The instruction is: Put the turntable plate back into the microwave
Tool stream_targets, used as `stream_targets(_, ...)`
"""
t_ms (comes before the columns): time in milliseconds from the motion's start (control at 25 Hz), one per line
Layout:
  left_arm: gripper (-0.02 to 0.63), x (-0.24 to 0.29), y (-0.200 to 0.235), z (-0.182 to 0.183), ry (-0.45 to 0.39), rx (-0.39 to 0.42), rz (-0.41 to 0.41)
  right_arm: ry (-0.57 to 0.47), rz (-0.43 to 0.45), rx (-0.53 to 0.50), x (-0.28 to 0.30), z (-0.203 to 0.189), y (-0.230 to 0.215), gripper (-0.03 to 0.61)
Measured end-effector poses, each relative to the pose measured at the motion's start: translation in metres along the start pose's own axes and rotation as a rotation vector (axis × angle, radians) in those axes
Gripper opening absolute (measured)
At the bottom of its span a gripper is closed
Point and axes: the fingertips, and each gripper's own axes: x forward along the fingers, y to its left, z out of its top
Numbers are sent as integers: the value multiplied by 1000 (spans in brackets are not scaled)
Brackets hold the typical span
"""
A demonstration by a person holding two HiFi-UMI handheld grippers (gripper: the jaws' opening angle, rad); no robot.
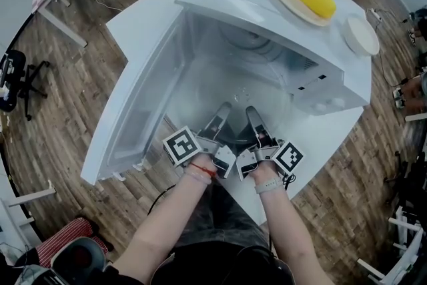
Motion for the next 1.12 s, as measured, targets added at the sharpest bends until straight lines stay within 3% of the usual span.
stream_targets(320, 31, 16, 5, 8, -1, -17, -5, -3, -10, -2, 14, 10, -4, 50)
stream_targets(480, 31, 20, 14, 13, 10, 38, 30, -2, -12, -4, 19, 15, -7, 51)
stream_targets(1120, 31, 44, 12, 28, 9, 5, 26, 2, -14, -11, 46, 29, -8, 49)
